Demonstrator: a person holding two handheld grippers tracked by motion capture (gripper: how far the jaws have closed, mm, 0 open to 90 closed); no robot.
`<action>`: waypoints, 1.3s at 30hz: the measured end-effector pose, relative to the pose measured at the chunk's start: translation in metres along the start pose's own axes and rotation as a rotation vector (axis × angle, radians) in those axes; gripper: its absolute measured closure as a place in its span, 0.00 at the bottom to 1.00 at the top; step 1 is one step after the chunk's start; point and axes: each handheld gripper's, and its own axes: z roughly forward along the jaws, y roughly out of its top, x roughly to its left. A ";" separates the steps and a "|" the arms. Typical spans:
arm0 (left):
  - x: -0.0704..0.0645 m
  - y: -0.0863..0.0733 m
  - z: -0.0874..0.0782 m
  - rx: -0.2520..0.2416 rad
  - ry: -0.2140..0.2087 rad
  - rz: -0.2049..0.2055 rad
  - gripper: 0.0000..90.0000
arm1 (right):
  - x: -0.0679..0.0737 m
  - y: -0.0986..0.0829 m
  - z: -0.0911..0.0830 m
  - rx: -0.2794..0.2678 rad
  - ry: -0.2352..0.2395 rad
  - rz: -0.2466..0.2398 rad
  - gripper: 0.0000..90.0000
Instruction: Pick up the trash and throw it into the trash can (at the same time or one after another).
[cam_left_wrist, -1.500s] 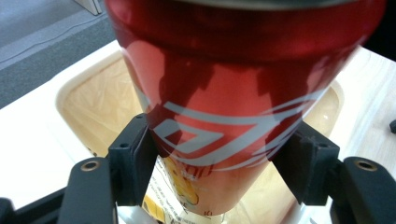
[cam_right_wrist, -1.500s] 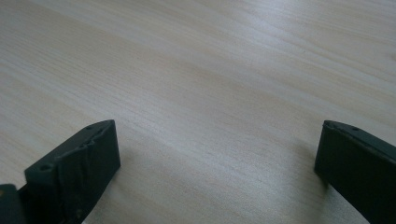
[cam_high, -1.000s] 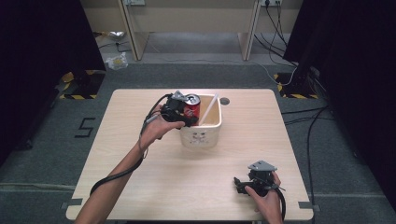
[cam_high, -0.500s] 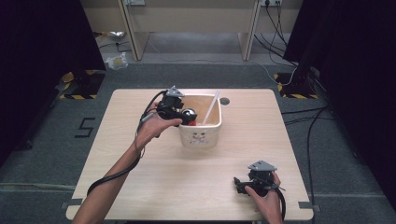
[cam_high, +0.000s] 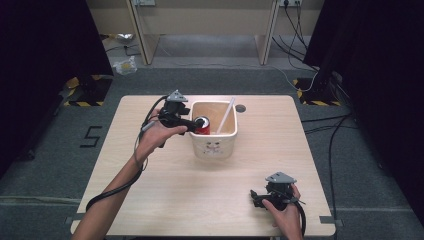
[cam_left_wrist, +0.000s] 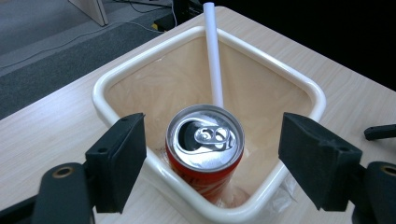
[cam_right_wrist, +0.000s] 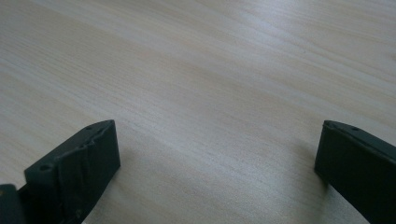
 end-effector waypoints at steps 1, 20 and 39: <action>0.001 -0.001 -0.002 -0.005 0.000 -0.004 0.25 | 0.000 0.000 0.000 0.000 0.000 0.000 0.00; 0.022 -0.028 -0.034 -0.044 0.021 -0.057 0.21 | 0.000 0.000 0.000 0.000 0.000 0.002 0.00; 0.032 -0.060 -0.045 -0.064 0.040 -0.082 0.20 | 0.000 0.000 0.000 0.001 0.001 0.001 0.00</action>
